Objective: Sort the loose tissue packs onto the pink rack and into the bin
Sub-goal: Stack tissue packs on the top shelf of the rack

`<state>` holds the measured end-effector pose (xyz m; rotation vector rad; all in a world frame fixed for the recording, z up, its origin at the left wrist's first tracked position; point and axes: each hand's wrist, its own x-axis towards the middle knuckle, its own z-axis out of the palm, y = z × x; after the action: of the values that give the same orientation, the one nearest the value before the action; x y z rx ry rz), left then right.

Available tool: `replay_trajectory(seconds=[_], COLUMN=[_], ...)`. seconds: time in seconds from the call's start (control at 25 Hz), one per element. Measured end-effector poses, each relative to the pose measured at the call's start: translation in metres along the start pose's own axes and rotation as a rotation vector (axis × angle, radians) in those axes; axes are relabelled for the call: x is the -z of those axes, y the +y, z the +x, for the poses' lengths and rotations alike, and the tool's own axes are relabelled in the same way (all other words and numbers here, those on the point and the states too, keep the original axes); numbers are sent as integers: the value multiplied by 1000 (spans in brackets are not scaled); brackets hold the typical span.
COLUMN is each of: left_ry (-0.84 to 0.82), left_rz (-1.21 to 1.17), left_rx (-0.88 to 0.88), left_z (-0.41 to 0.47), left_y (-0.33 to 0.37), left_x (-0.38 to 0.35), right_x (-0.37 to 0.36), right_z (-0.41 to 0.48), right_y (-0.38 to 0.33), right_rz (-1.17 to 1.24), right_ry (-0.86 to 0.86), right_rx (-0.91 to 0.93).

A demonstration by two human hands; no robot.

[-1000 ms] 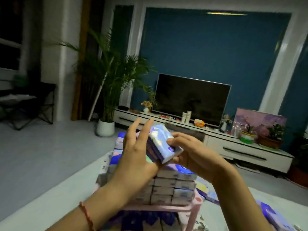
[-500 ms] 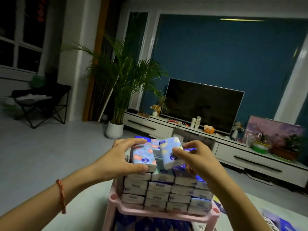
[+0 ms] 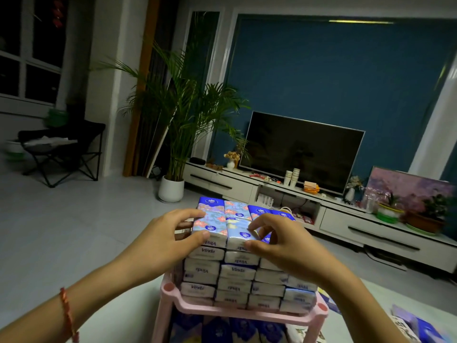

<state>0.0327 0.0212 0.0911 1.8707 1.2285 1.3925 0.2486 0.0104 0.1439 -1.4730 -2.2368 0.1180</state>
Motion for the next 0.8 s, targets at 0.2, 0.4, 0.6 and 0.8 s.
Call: replay_trajectory(seconds=[0.2, 0.4, 0.6, 0.8], left_ry=[42, 57, 49, 56], left_rz=[27, 90, 207, 168], left_rx=[-8, -37, -85, -83], left_z=[-2, -4, -7, -8], left_y=[2, 2, 0, -4], left_x=[-2, -7, -9, -9], right_x=[1, 2, -3, -5], right_z=[2, 1, -3, -5], right_y=[4, 6, 11, 10], right_rz=[-10, 7, 2, -9], right_ry=[34, 24, 29, 40], right_rx=[40, 61, 99, 131])
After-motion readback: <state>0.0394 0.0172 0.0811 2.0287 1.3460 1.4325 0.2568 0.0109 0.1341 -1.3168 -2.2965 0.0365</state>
